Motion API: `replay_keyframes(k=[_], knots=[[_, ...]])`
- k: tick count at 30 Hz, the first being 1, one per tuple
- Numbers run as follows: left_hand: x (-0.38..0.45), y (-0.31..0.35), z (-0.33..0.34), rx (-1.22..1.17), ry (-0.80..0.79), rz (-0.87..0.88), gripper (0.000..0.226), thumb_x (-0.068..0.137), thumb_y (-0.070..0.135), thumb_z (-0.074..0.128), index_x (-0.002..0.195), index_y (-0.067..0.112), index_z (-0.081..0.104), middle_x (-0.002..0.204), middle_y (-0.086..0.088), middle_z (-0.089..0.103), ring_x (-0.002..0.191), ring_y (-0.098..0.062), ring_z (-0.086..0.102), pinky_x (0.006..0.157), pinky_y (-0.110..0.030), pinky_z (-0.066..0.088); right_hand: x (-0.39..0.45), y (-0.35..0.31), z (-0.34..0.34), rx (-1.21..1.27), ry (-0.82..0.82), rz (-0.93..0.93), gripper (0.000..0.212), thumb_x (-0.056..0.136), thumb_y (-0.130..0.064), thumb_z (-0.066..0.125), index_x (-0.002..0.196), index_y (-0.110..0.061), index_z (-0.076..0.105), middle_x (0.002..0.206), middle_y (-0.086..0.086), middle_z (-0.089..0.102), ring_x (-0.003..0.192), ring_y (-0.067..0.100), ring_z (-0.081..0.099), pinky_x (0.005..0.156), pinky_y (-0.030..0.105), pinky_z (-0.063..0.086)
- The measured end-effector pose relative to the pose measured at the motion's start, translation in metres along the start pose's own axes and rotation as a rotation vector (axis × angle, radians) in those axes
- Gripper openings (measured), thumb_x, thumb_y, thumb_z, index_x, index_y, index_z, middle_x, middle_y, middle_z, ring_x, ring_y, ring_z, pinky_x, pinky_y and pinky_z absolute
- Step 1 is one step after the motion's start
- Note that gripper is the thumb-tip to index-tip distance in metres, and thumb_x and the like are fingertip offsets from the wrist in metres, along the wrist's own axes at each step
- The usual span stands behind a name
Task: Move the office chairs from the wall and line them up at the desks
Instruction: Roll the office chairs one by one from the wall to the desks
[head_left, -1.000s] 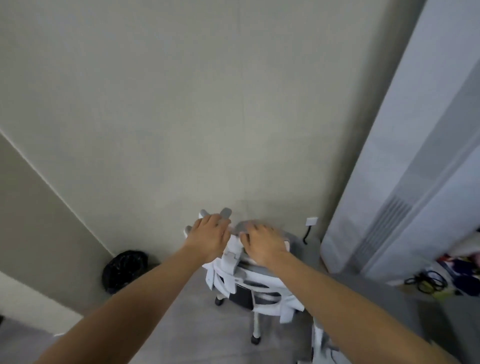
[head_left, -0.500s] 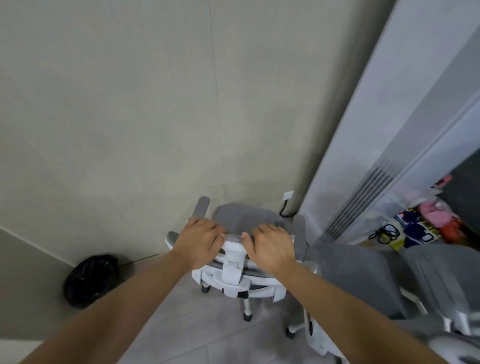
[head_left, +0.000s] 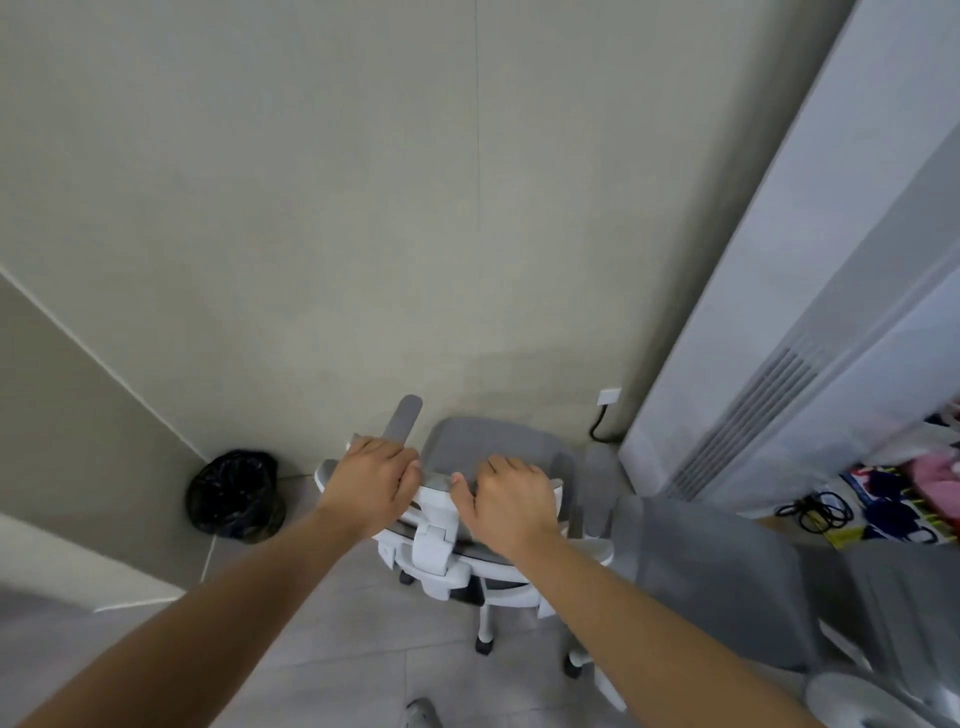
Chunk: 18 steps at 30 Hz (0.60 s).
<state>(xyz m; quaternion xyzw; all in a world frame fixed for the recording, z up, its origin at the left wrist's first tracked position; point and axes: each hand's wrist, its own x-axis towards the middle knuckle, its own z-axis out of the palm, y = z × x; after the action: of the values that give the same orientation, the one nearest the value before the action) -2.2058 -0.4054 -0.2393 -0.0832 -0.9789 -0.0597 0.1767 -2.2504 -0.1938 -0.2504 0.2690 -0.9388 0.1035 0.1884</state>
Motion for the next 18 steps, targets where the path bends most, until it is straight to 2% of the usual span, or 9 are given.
replay_keyframes(k=[3,7,10,15,18], knots=[[-0.036,0.020,-0.013,0.021,0.005,-0.049,0.029,0.095,0.025,0.038,0.074,0.018,0.057,0.067,0.003,0.054,0.067,-0.023,0.054,0.075,-0.037,0.039,-0.029,-0.009,-0.013,0.038,-0.009,-0.044,0.051,0.090,-0.046,0.049,0.055,-0.013,0.064,0.053,0.004,0.056,0.047,0.024,0.053,0.048,0.028,0.039],[-0.091,0.055,-0.036,0.013,-0.016,-0.150,0.029,0.095,0.026,0.037,0.074,0.018,0.054,0.068,0.003,0.052,0.066,-0.023,0.052,0.073,-0.034,0.029,-0.070,-0.022,-0.030,0.096,-0.085,-0.124,0.051,0.091,-0.045,0.045,0.058,-0.012,0.064,0.056,0.005,0.057,0.048,0.027,0.054,0.049,0.030,0.040],[-0.135,0.084,-0.052,0.016,0.005,-0.243,0.033,0.096,0.028,0.036,0.075,0.018,0.059,0.071,0.004,0.054,0.069,-0.021,0.052,0.076,-0.034,0.032,-0.101,-0.033,-0.047,0.115,-0.086,-0.188,0.048,0.089,-0.044,0.047,0.057,-0.012,0.064,0.056,0.005,0.057,0.048,0.026,0.054,0.048,0.028,0.038],[-0.212,0.125,-0.074,0.040,-0.029,-0.386,0.039,0.098,0.034,0.031,0.083,0.020,0.064,0.083,0.004,0.061,0.081,-0.019,0.056,0.080,-0.027,0.026,-0.157,-0.055,-0.073,0.106,-0.125,-0.311,0.051,0.090,-0.046,0.041,0.068,-0.012,0.070,0.067,0.006,0.065,0.061,0.027,0.061,0.054,0.033,0.048],[-0.263,0.151,-0.087,0.043,-0.041,-0.474,0.042,0.100,0.038,0.028,0.089,0.021,0.064,0.090,0.004,0.061,0.089,-0.018,0.055,0.086,-0.026,0.028,-0.192,-0.071,-0.090,0.132,-0.132,-0.398,0.048,0.090,-0.047,0.040,0.076,-0.013,0.070,0.074,0.005,0.067,0.068,0.026,0.063,0.058,0.035,0.049]])
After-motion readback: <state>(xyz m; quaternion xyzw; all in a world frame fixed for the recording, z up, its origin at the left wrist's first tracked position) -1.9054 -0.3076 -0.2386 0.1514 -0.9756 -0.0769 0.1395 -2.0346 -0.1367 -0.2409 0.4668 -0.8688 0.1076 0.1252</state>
